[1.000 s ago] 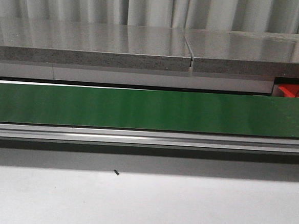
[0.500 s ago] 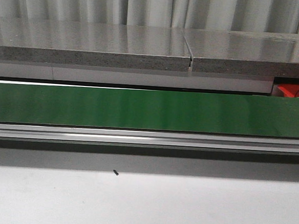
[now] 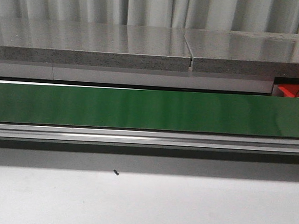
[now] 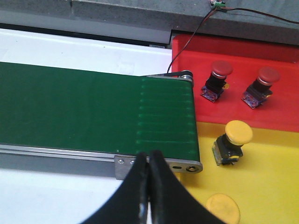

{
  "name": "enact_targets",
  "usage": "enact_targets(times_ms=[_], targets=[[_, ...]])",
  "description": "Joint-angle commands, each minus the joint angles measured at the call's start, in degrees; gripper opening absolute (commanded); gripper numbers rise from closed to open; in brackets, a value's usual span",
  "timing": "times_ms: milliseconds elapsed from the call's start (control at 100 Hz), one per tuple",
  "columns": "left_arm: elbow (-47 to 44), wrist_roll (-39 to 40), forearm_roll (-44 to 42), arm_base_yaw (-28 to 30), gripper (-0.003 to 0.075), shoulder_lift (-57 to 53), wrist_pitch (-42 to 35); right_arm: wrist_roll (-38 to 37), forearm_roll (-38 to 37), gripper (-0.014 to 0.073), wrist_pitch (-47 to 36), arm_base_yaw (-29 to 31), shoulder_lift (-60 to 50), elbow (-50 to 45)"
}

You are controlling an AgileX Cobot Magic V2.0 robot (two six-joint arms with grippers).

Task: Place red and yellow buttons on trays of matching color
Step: 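Grasp a yellow button with the left gripper and set it on the belt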

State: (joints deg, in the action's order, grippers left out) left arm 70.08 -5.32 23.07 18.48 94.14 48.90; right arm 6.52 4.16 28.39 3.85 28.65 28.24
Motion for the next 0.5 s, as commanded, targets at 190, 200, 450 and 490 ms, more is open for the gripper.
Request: enact_targets(times_ms=[190,200,450,490], targets=[[1.95,-4.12,8.75,-0.36,0.0508,-5.7,-3.21,0.09,-0.45,-0.0067,-4.57,0.27,0.03,1.58],[1.95,-4.21,8.99,-0.36,0.0508,-5.95,-3.31,0.09,-0.45,-0.0067,-4.57,0.27,0.03,1.58],[1.95,-4.65,9.4,1.15,0.0493,-9.61,-4.52,0.09,-0.45,-0.0067,-4.62,0.27,0.03,1.58],[1.95,-4.65,9.16,2.18,0.0493,-9.6,-4.13,0.09,-0.45,-0.0067,-4.62,0.27,0.03,1.58]])
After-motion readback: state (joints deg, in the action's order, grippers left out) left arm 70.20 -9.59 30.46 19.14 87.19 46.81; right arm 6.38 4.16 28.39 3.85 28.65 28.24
